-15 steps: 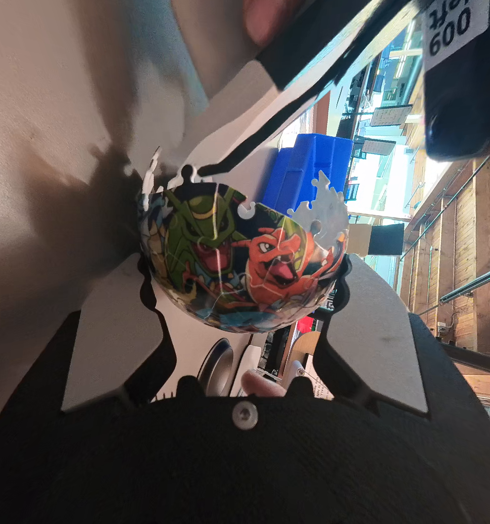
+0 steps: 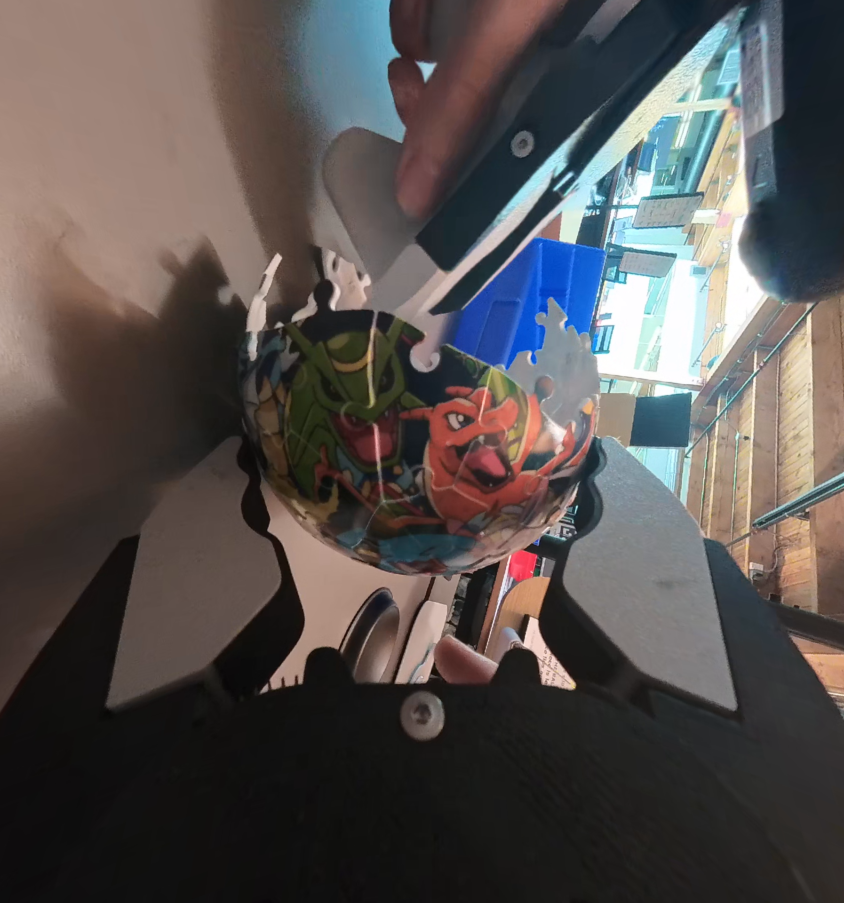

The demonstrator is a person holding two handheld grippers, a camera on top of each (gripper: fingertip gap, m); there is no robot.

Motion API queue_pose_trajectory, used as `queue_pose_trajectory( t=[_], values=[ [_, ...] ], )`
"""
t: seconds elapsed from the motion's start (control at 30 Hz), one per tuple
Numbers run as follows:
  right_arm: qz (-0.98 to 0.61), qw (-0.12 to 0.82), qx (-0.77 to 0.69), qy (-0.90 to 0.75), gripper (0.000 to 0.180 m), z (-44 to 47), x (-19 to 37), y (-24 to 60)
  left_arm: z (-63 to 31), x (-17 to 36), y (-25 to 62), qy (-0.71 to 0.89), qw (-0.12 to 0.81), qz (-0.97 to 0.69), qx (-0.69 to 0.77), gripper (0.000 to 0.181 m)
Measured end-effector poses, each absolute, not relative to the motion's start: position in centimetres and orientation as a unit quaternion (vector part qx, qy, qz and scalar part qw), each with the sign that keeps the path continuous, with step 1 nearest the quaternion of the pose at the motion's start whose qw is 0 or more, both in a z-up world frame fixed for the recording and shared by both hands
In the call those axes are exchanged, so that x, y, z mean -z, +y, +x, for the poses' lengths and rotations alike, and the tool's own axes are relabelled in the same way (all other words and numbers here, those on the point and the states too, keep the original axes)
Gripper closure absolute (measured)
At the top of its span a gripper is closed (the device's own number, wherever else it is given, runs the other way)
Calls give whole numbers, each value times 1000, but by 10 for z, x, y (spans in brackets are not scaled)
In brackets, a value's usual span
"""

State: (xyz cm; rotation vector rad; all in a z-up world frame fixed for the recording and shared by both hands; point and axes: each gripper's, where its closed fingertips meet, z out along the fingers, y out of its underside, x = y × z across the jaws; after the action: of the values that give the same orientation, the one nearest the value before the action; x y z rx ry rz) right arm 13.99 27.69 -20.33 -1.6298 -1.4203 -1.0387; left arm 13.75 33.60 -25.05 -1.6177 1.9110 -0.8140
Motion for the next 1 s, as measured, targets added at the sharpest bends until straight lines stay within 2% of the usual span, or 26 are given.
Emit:
queue_pose_trajectory(
  t=[0.57,0.93,1.0],
  values=[
    [-630,345,406,-565,56,138,205,279,140,260,324,707,223,-602,296,97],
    [-639,345,389,-567,56,138,204,282,153,261,326,669,245,-643,282,94],
    [-651,353,384,-552,55,139,204,282,154,261,323,672,249,-639,279,99]
  ],
)
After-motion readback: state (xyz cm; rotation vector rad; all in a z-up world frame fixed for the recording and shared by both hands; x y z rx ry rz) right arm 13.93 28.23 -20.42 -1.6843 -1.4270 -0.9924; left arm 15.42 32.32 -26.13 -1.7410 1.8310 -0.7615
